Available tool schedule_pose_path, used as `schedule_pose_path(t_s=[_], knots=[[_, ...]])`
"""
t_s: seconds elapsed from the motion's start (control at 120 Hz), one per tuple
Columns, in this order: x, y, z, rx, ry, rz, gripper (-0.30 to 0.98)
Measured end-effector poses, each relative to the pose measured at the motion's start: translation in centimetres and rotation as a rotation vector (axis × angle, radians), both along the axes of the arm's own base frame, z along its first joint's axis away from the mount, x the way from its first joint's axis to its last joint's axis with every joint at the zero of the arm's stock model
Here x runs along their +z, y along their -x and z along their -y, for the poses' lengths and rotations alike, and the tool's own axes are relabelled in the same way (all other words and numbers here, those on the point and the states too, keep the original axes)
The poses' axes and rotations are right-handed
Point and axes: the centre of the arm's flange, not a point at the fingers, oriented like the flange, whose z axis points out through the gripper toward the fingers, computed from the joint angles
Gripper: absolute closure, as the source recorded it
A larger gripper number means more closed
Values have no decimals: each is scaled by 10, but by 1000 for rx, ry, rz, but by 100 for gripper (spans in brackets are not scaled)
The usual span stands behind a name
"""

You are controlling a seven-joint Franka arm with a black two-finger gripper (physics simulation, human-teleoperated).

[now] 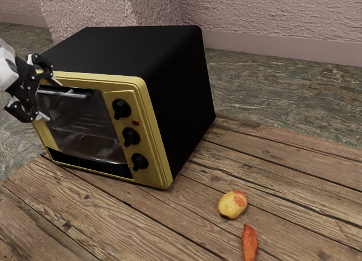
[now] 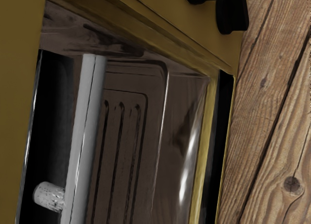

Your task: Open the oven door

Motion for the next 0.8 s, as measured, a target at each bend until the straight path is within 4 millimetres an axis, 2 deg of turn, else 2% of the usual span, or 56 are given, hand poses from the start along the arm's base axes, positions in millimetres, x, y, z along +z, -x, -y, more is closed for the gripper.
schedule_pose_path(t_s=[0.533,0.617,0.667,0.683,0.7,0.717,0.733,0.75,0.767,0.775,0.783,0.8], knots=[[-19,-9,-10,-43,3,-51,-1],[-23,-1,-11,-37,2,-60,0],[-26,39,4,-5,-21,-66,4],[-24,60,12,13,-36,-58,7],[-17,96,17,48,-48,-33,7],[-5,141,19,93,-57,16,6],[11,196,19,143,-60,85,5],[24,261,10,208,-42,167,5],[49,325,7,264,-49,263,4],[65,351,10,282,-61,303,4],[77,373,13,296,-72,336,4],[112,400,26,301,-107,389,3]])
